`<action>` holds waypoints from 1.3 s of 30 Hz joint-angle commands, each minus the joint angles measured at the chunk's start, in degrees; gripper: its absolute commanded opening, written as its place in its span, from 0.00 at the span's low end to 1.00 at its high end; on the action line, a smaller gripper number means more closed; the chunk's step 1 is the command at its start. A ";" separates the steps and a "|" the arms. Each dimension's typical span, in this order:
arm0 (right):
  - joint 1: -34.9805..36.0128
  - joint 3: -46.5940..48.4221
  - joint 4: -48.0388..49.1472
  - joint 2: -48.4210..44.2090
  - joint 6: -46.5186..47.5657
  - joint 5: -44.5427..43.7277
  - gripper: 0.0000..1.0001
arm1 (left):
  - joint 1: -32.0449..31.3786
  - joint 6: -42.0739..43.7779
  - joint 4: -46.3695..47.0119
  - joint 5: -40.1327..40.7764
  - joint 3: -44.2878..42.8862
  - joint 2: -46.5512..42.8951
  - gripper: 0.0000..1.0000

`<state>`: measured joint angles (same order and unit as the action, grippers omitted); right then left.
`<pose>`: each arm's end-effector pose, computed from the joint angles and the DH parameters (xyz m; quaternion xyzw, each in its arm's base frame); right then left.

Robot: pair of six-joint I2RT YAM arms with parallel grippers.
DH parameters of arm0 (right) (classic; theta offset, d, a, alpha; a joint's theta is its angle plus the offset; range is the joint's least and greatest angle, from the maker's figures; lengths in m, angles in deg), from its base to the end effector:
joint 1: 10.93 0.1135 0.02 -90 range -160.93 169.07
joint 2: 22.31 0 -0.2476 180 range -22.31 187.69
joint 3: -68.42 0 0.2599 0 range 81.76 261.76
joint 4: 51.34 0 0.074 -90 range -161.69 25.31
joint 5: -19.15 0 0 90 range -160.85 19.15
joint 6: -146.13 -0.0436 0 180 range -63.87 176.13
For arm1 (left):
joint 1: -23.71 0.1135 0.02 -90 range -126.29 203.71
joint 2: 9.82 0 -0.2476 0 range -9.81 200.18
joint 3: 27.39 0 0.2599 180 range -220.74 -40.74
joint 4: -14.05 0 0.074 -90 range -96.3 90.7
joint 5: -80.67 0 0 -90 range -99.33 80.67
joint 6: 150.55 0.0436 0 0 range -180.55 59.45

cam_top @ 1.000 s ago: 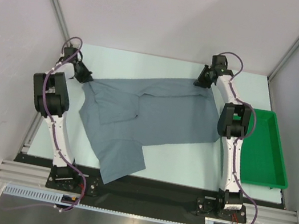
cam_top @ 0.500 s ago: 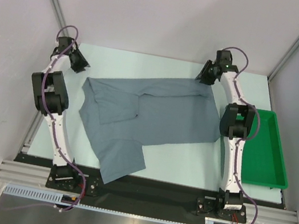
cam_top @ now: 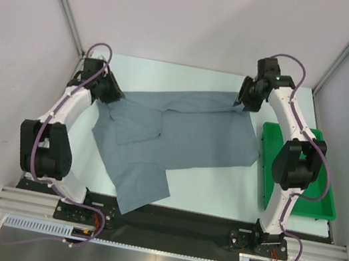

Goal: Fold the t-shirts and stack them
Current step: Fold the tshirt

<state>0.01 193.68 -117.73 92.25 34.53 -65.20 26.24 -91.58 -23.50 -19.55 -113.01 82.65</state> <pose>0.4356 0.0886 0.2900 0.0742 0.9516 0.1277 0.2696 0.3722 0.0087 0.2481 -0.2320 0.8891 -0.1746 0.3539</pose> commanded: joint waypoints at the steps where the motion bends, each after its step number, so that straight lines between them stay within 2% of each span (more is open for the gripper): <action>1: 3.38 -8.54 -1.99 -5.83 1.57 0.06 0.51 | -1.37 -0.96 -3.65 3.18 7.83 -4.65 0.34; 6: 6.64 -21.36 1.26 -14.08 2.09 1.37 0.52 | -2.00 -6.06 -6.64 6.97 14.51 -6.25 0.36; 9: 6.55 -25.51 1.79 -17.17 2.18 2.00 0.52 | -2.00 -6.68 -4.10 7.49 16.54 -4.14 0.34; 14: 6.64 -28.33 1.62 -19.73 2.44 2.61 0.52 | -1.21 -7.47 -3.93 7.76 16.80 1.84 0.31; 19: 6.55 -30.27 1.80 -20.70 2.18 1.65 0.52 | 3.09 -7.83 -3.21 6.44 17.69 6.67 0.31; 29: 1.98 -31.15 0.22 -19.03 2.53 1.47 0.52 | 11.18 -1.68 -6.99 8.03 6.28 16.78 0.32; 36: 1.28 -33.08 -0.49 -18.06 2.71 0.85 0.52 | 12.59 1.23 -12.53 8.46 -4.62 20.99 0.31; 39: 0.84 -34.66 -0.14 -17.97 2.62 1.29 0.51 | 13.82 1.93 -13.41 5.83 -8.32 24.33 0.30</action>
<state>1.21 160.22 -117.29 73.96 36.71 -63.71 37.43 -93.44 -39.04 -19.35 -117.73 103.22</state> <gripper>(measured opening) 0.518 0.307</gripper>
